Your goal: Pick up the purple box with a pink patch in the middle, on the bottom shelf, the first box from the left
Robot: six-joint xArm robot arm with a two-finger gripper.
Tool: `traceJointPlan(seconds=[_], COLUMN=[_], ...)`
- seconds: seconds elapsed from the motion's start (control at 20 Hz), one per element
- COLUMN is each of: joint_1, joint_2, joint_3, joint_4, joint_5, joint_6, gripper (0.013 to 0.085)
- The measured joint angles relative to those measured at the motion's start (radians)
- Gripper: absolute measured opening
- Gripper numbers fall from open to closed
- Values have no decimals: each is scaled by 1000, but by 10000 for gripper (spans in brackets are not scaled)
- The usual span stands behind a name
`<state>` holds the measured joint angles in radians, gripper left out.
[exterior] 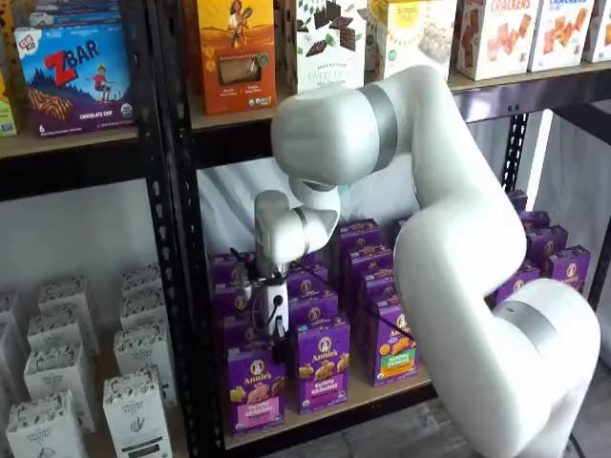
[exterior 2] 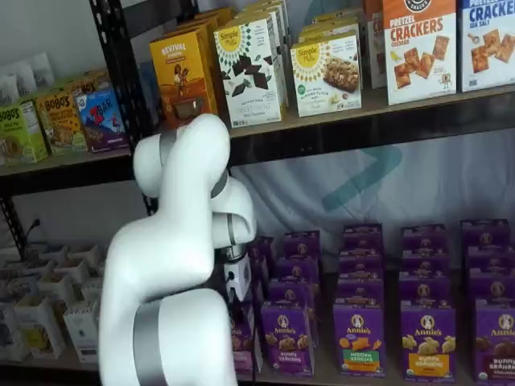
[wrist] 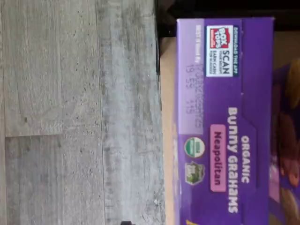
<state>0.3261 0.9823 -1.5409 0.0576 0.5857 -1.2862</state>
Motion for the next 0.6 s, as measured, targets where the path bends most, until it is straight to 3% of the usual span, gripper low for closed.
traceJointPlan(seconds=[0.6], joint_1=[15], joint_2=[67], joint_3=[-64], joint_4=[-39], joint_5=[26], joint_6=[49], gripper=[850])
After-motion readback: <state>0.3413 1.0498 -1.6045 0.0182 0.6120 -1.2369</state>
